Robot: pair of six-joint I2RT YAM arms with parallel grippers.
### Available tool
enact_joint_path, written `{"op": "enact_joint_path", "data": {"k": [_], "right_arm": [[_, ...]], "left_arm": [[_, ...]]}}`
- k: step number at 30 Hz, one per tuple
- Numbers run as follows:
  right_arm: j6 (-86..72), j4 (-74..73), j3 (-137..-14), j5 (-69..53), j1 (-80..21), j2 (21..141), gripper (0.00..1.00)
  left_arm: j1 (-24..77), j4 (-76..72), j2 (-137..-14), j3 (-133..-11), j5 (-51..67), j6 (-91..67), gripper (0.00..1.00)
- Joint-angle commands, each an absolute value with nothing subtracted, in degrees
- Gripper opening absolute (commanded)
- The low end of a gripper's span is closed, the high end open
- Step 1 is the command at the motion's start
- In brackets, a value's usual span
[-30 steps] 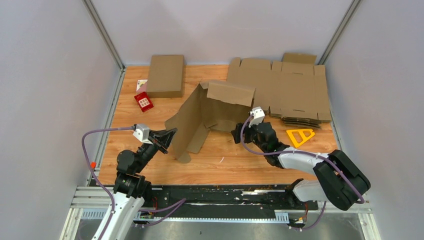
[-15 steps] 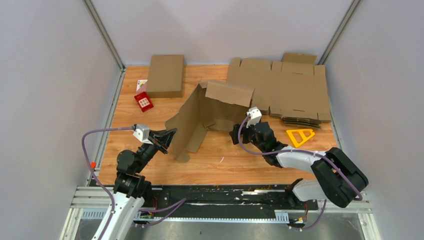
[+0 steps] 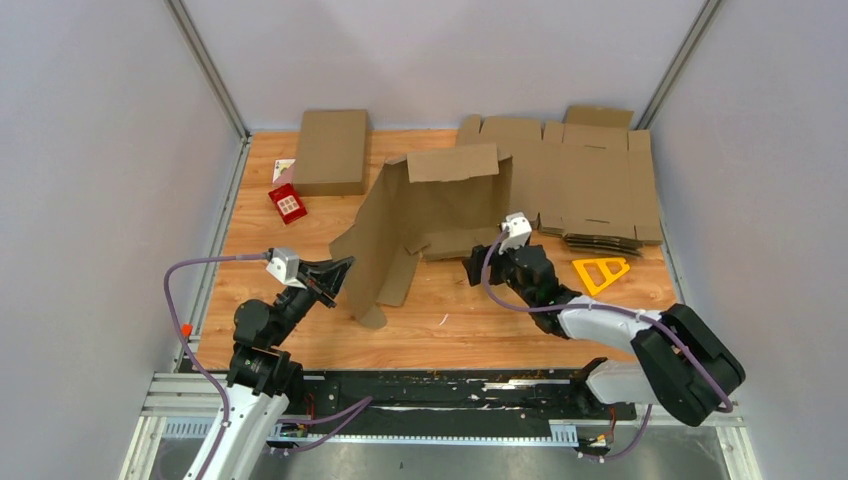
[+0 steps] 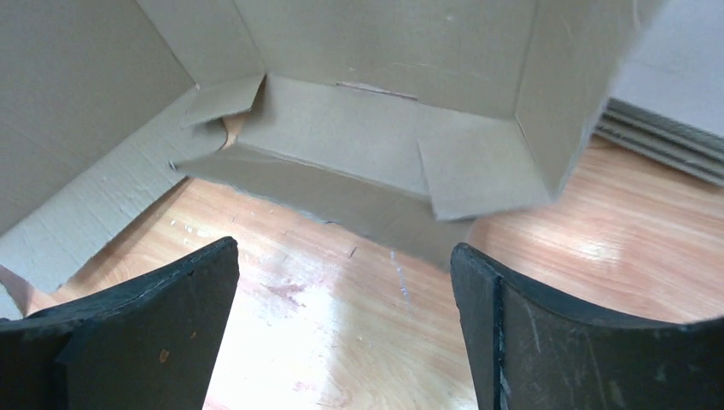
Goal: Fold the paper box
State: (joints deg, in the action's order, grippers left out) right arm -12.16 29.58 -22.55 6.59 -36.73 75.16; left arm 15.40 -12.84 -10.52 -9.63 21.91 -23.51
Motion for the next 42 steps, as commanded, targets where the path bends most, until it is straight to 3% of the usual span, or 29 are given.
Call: {"op": "enact_joint_path", "data": {"k": [1, 5, 12, 15, 19, 26, 34, 37, 42], "right_arm": [[-13.7, 34.8, -21.2, 4.9, -33.2, 71.5, 0.96], [-17.8, 37.7, -19.6, -3.0, -26.5, 70.8, 0.96], [-15.7, 33.7, -21.5, -0.2, -22.4, 66.3, 0.96], [-15.3, 36.7, -22.5, -4.6, -18.2, 67.8, 0.96], [-13.4, 39.6, -25.7, -5.5, -16.3, 74.4, 0.97], [-13.7, 43.3, -35.7, -17.9, -11.4, 90.1, 0.97], [-10.4, 44.6, -42.4, -25.2, -11.4, 99.0, 0.97], [-10.5, 46.9, -42.5, -29.1, -11.6, 99.7, 0.94], [-10.7, 47.9, -40.3, -28.2, -13.7, 98.0, 0.80]], "left_arm": [[15.7, -9.9, -11.3, -9.6, 22.1, -23.8, 0.00], [15.7, -7.8, -10.2, -10.1, 20.9, -23.1, 0.00], [15.7, -9.0, -10.6, -10.0, 22.0, -23.4, 0.00], [15.7, -9.5, -11.3, -9.9, 22.1, -23.5, 0.00], [15.7, -9.8, -11.7, -9.8, 22.6, -23.5, 0.00], [15.7, -9.7, -11.3, -9.8, 22.5, -23.4, 0.00], [15.7, -10.3, -11.5, -9.6, 22.9, -23.7, 0.00], [15.7, -10.5, -11.5, -9.6, 22.8, -23.8, 0.00], [15.7, -13.0, -12.9, -9.2, 22.4, -24.7, 0.00]]}}
